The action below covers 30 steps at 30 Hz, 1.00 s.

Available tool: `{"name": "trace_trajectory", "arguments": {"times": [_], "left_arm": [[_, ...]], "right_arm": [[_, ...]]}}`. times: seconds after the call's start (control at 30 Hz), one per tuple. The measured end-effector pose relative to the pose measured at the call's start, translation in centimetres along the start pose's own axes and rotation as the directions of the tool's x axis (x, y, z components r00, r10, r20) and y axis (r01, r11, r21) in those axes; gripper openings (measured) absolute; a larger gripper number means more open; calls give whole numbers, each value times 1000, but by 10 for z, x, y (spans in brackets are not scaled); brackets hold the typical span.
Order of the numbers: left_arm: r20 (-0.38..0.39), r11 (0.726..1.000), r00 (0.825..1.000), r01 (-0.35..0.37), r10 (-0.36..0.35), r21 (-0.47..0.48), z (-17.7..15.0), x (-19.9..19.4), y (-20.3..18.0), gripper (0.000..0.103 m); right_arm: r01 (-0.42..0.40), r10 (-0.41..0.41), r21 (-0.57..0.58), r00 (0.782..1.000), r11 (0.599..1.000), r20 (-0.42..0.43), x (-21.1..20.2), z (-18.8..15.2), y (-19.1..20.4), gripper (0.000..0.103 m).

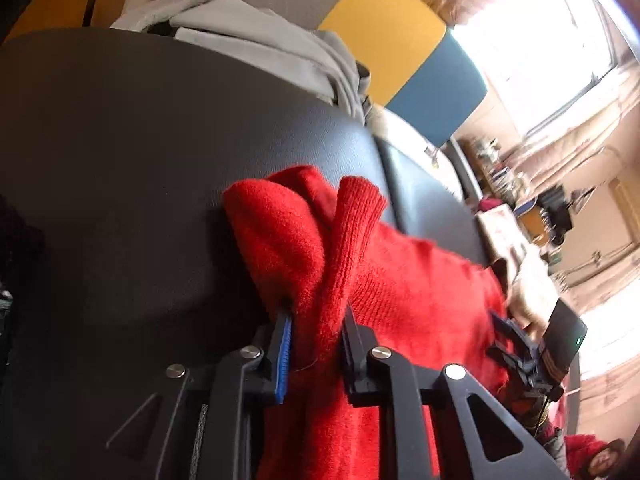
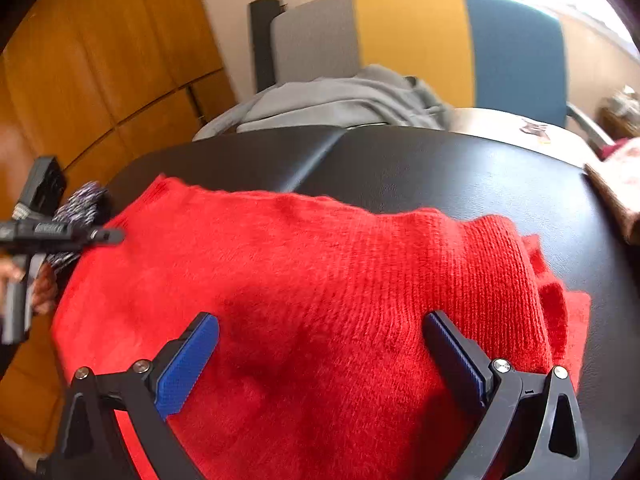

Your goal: Fold clothes

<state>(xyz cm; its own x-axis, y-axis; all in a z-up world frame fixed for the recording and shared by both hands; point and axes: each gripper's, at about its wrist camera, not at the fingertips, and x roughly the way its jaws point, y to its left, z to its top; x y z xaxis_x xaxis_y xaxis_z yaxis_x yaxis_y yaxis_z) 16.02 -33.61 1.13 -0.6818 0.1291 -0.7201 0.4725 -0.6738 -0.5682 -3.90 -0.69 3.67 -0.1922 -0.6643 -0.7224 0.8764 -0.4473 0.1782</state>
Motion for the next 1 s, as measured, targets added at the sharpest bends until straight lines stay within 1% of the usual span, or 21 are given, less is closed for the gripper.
{"name": "trace_trajectory", "arguments": {"times": [0.1, 0.17, 0.27, 0.37, 0.5, 0.6, 0.63, 0.73, 0.8, 0.9, 1.0], "left_arm": [[24, 999, 999, 31, -30, -19, 7, -20, 4, 19], [31, 999, 999, 37, -37, -16, 11, -30, 1, 19], [37, 998, 997, 62, -62, -14, 14, -44, -8, 19], [41, 994, 993, 110, -109, -22, 15, -56, -23, 19], [47, 984, 984, 173, -172, -31, 12, -62, -53, 19], [51, 975, 974, 220, -218, -38, 10, -67, -77, 19], [53, 971, 971, 237, -234, -40, 9, -68, -85, 19], [47, 958, 959, 281, -279, -48, 7, -61, -115, 19], [36, 949, 950, 311, -309, -57, 7, -50, -139, 18], [-7, 933, 937, 348, -350, -92, 8, -25, -173, 18], [-46, 936, 939, 335, -341, -110, 10, 4, -208, 18]], "right_arm": [[-49, 45, -79, 998, 996, -53, -11, 2, 1, 103], [-84, 73, -130, 993, 988, -90, -18, 3, 2, 103], [-139, 110, -204, 983, 969, -147, -30, 6, 3, 103], [-197, 142, -272, 968, 942, -207, -41, 8, 4, 103], [-246, 148, -300, 938, 922, -313, -19, 3, -2, 103], [-286, 177, -282, 918, 916, -354, -5, 2, -10, 103], [-286, 175, -282, 916, 916, -362, -1, 1, -12, 103], [-274, 164, -296, 923, 915, -348, 4, -5, -12, 103], [-258, 161, -289, 934, 922, -319, 3, -10, -11, 103], [-262, 199, -233, 944, 936, -262, -1, -15, -18, 103], [-277, 239, -179, 949, 944, -207, -6, -19, -25, 103]]}}
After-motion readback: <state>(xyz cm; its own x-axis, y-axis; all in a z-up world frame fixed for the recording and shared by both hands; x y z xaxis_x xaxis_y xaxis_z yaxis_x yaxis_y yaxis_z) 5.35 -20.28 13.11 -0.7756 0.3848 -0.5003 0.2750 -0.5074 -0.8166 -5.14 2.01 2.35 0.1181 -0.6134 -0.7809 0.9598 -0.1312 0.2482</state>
